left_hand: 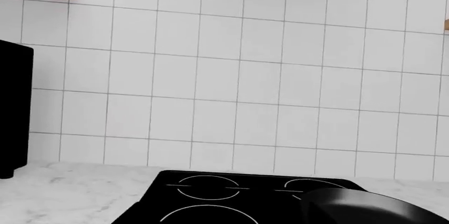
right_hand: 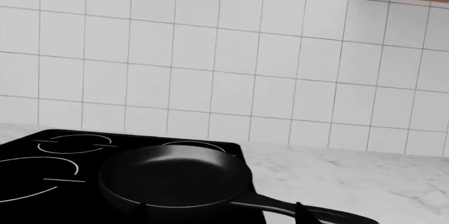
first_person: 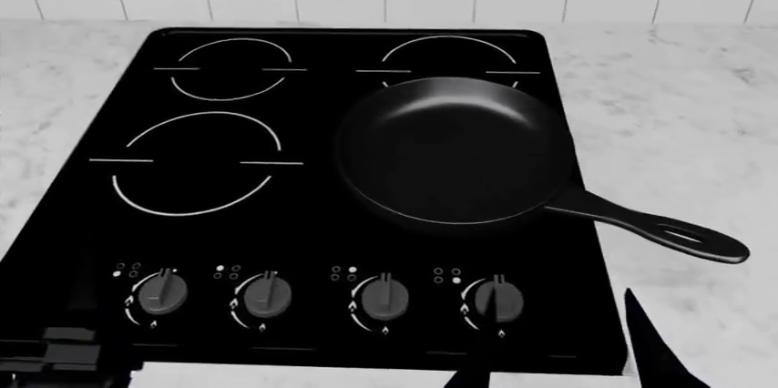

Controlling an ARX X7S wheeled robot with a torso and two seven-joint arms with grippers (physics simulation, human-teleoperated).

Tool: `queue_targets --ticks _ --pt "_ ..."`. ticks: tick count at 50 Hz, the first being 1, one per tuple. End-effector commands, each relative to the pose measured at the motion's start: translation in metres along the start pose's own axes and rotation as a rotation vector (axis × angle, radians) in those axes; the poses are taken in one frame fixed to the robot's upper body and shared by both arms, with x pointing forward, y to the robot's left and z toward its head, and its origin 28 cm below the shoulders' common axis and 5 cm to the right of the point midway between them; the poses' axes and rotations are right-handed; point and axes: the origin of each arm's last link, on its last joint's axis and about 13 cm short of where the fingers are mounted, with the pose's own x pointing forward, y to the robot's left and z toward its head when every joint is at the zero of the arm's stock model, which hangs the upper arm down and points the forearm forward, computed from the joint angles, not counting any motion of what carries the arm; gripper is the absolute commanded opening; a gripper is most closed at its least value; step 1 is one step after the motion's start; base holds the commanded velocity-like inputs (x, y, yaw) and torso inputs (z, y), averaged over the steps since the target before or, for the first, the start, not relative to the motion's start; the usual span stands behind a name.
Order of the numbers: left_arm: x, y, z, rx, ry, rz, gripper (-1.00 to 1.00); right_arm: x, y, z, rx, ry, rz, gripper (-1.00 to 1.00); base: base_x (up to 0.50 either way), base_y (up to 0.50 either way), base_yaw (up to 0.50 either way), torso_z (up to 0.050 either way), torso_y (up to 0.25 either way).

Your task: Turn on the front right burner of the stove.

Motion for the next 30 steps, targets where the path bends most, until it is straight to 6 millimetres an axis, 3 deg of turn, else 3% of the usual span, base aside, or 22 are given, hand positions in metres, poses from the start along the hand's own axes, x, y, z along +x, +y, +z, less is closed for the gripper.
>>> queue_targets --ticks 1,30 --pt "0.003 -0.003 0.0 -0.006 0.008 -0.005 1.0 0.0 -0.002 -0.001 0.006 0.006 -0.019 1.0 0.0 0.0 0.0 0.0 0.0" --pt "0.002 -0.003 0.0 -0.02 0.01 -0.008 1.0 0.006 0.004 0.007 -0.007 0.015 0.024 1.0 0.0 0.02 0.0 0.0 0.0"
